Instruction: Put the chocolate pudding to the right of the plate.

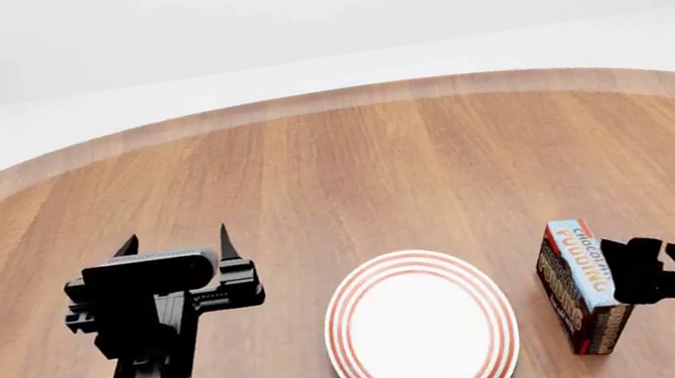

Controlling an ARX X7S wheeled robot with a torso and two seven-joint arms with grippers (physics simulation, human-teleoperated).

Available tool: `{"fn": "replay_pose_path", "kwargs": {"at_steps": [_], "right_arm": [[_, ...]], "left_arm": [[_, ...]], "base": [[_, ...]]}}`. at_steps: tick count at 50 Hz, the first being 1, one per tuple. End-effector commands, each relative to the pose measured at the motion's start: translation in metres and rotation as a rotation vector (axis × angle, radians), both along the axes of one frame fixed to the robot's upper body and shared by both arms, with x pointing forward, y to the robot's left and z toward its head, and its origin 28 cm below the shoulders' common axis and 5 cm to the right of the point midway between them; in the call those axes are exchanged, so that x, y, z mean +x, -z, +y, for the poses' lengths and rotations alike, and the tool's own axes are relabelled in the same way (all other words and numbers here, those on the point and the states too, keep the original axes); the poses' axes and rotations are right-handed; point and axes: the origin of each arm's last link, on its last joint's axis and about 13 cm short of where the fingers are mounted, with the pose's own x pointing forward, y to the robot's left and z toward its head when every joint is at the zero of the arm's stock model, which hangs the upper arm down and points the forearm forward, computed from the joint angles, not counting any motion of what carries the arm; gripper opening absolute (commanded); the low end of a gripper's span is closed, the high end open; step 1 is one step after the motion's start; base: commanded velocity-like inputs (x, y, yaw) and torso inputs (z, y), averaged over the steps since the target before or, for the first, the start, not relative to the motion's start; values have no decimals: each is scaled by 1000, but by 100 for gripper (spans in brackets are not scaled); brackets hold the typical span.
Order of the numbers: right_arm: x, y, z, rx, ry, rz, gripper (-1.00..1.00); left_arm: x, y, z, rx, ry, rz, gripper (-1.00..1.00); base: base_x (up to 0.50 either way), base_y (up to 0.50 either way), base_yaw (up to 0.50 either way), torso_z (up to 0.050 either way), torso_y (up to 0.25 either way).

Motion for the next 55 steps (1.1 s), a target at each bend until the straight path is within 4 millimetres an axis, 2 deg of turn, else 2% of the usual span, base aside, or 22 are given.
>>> {"fn": "replay_pose_path", "kwargs": {"at_steps": [1, 6, 8, 9, 10, 12, 20, 29, 33, 42, 55], "right_arm": [[-5, -19, 7, -25, -32, -57, 100], [-4, -24, 15, -44, -69, -84, 100], [-4, -29, 20, -89, -22, -133, 100], [-6, -33, 25, -81, -20, -162, 100], [-8, -34, 33, -216, 21, -180, 100], [-13, -34, 50, -308, -9, -253, 100], [-23, -50, 80, -319, -42, -475, 100], [-19, -43, 88, -334, -46, -489, 100], [-18, -37, 94, -405, -13, -548, 100], [-20, -35, 110, -396, -57, -629, 100], [-19, -33, 115, -381, -93, -633, 100]], "left_arm": [[0, -1, 0, 0, 1, -2, 100], [1, -2, -1, 2, 3, -3, 100], [1, -2, -2, 1, 5, -2, 100], [1, -1, -1, 4, 5, -2, 100], [1, 0, -2, 3, 5, 0, 100], [1, 0, -1, 1, 4, 0, 100], [0, -4, -2, 2, 6, -9, 100], [0, -5, -2, 2, 8, -13, 100], [0, -6, -3, 1, 9, -15, 100], [0, -7, -3, -1, 9, -19, 100], [-1, -8, -2, 0, 8, -21, 100]], "base": [[0, 0, 0, 0, 0], [0, 0, 0, 0, 0], [0, 0, 0, 0, 0], [0, 0, 0, 0, 0], [0, 0, 0, 0, 0], [0, 0, 0, 0, 0], [0, 0, 0, 0, 0], [0, 0, 0, 0, 0], [0, 0, 0, 0, 0], [0, 0, 0, 0, 0], [0, 0, 0, 0, 0]]}}
